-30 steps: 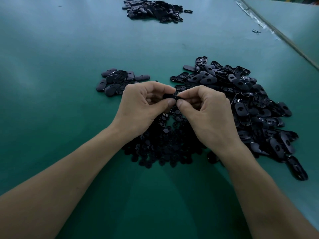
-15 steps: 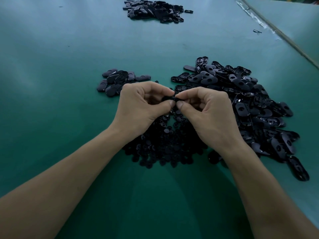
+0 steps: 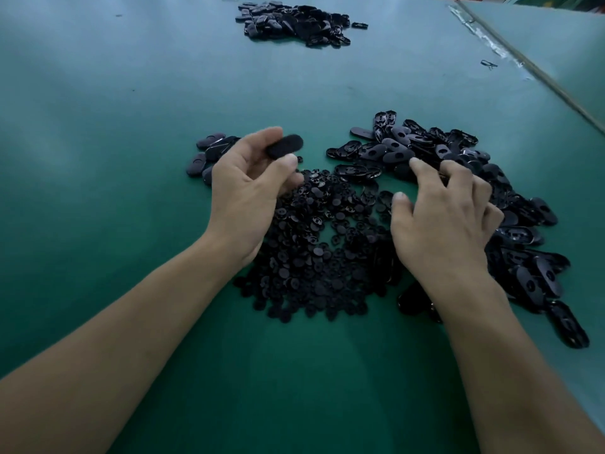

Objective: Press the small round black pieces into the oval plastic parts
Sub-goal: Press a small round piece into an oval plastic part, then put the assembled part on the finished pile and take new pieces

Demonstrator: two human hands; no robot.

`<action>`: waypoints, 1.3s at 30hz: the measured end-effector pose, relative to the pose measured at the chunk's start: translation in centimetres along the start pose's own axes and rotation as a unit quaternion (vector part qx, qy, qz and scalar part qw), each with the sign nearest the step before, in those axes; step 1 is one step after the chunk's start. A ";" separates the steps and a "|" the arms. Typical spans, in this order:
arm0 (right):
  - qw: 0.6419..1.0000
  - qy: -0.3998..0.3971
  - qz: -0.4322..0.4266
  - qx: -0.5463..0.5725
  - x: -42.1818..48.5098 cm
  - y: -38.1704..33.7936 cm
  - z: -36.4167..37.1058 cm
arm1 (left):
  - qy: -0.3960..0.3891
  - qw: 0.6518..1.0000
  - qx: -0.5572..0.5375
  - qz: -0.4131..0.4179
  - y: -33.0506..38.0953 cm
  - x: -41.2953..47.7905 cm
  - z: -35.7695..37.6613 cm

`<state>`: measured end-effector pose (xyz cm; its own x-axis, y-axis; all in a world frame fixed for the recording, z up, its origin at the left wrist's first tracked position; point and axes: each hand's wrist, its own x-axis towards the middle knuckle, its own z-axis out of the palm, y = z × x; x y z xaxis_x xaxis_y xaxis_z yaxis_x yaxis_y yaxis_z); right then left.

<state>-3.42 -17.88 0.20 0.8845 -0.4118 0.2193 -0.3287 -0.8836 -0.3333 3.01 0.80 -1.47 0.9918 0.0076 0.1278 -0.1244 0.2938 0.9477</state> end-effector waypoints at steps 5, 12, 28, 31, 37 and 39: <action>0.999 -0.030 0.011 -0.024 0.2 0.3 0.0 | 0.041 0.996 -0.066 -0.044 0.7 0.1 0.1; 0.999 -0.015 0.015 -0.048 0.3 0.5 0.1 | 0.044 0.997 -0.050 -0.049 0.5 0.4 -0.3; 0.999 -0.020 0.003 -0.048 0.4 0.3 0.5 | 0.066 0.997 0.032 -0.021 -0.2 0.5 -0.1; 0.997 -0.033 0.000 -0.071 0.4 0.4 0.6 | 0.062 0.996 0.054 -0.017 -0.2 0.4 -0.2; 0.997 -0.037 0.002 -0.067 0.3 0.3 0.6 | 0.035 0.995 0.091 0.008 0.0 -0.1 -0.1; 0.998 -0.032 -0.002 -0.059 0.3 0.2 0.6 | 0.024 0.994 0.103 0.021 0.0 -0.3 -0.1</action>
<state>-3.08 -18.06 -0.36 0.9042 -0.3958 0.1607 -0.3580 -0.9073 -0.2205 2.73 0.86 -1.52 0.9854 0.0624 0.1584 -0.1636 0.0900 0.9824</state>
